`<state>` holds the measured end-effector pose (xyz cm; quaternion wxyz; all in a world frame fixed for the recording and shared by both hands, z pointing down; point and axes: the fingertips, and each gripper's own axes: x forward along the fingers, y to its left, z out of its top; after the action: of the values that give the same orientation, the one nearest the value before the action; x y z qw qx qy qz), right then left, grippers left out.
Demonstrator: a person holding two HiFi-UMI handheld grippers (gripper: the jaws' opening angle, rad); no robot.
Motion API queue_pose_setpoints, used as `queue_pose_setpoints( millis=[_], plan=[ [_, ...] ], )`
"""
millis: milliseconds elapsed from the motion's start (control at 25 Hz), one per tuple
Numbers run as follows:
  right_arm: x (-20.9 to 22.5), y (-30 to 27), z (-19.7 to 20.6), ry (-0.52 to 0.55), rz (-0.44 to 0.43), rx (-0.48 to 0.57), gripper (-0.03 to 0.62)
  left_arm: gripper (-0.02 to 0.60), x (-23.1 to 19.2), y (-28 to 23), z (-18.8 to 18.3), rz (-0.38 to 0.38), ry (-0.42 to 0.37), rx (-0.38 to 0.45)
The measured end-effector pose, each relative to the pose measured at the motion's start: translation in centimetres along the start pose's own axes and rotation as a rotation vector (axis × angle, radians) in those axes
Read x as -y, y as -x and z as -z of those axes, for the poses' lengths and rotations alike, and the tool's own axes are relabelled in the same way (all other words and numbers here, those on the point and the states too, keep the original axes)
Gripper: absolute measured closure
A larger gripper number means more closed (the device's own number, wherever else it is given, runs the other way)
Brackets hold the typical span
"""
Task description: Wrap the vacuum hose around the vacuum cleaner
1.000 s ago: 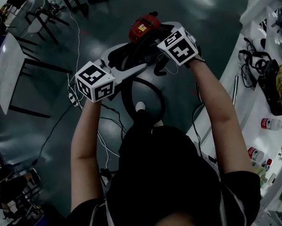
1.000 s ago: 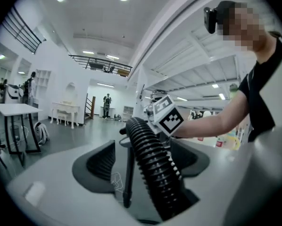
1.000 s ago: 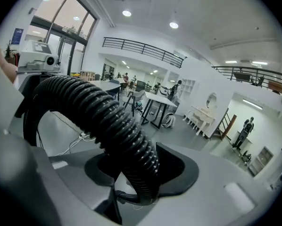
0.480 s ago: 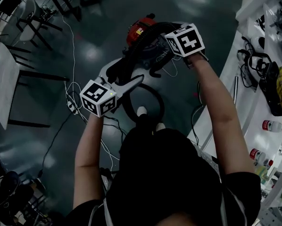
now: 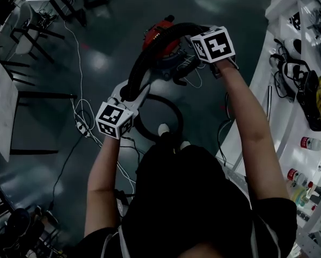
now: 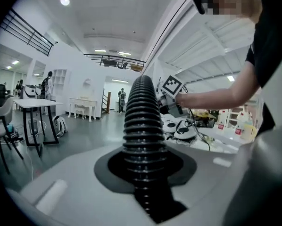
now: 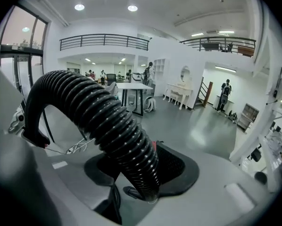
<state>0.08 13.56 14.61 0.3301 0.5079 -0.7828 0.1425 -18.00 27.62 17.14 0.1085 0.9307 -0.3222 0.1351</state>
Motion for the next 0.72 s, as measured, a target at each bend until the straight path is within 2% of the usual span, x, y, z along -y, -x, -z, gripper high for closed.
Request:
queue_pose_setpoints(
  millis=[80, 400, 720],
  plan=[
    [0.1, -0.9, 0.3, -0.028, 0.006, -0.012, 0.387, 0.466, -1.7, -0.3, -0.8, -0.010, 0.000, 0.017],
    [0.4, -3.3, 2.1, -0.157, 0.023, -0.060, 0.395, 0.472, -7.5, -2.7, -3.4, -0.053, -0.077, 0.002],
    [0.1, -4.5, 3.5, -0.261, -0.005, -0.103, 0.405, 0.476, -10.7, -5.1, -6.2, -0.101, -0.141, -0.008]
  ],
)
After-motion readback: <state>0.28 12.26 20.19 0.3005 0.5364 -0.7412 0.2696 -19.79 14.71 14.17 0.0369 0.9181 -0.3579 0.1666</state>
